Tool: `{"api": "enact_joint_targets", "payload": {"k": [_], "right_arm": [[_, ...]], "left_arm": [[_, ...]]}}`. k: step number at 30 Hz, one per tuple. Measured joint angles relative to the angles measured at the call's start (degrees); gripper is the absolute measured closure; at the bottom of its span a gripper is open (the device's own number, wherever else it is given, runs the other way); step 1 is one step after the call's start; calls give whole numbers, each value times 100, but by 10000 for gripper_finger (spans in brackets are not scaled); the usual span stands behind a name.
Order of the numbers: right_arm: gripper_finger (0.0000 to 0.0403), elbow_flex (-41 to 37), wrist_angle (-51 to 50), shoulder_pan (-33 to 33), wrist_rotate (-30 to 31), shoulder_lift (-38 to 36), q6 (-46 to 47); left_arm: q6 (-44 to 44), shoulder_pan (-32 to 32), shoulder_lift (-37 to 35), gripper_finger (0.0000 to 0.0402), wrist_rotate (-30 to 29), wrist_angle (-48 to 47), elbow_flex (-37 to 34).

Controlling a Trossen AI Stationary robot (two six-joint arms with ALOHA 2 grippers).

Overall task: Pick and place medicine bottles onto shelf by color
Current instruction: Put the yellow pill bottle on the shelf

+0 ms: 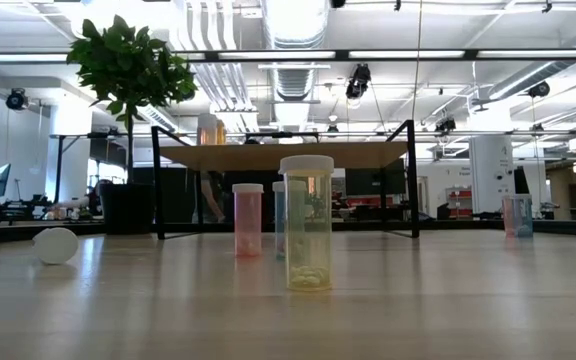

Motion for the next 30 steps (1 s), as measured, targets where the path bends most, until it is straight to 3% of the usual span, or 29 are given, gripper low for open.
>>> {"api": "enact_joint_targets", "payload": {"k": [10, 22, 30], "right_arm": [[202, 7, 282, 3, 194, -309, -280], [203, 71, 305, -4, 199, -108, -139], [262, 74, 296, -6, 213, -99, -48]], "left_arm": [[0, 0, 22, 290, -56, -1, 0], [-154, -2, 149, 290, -156, -17, -2], [-297, -9, 148, 290, -221, -34, -2]]}}
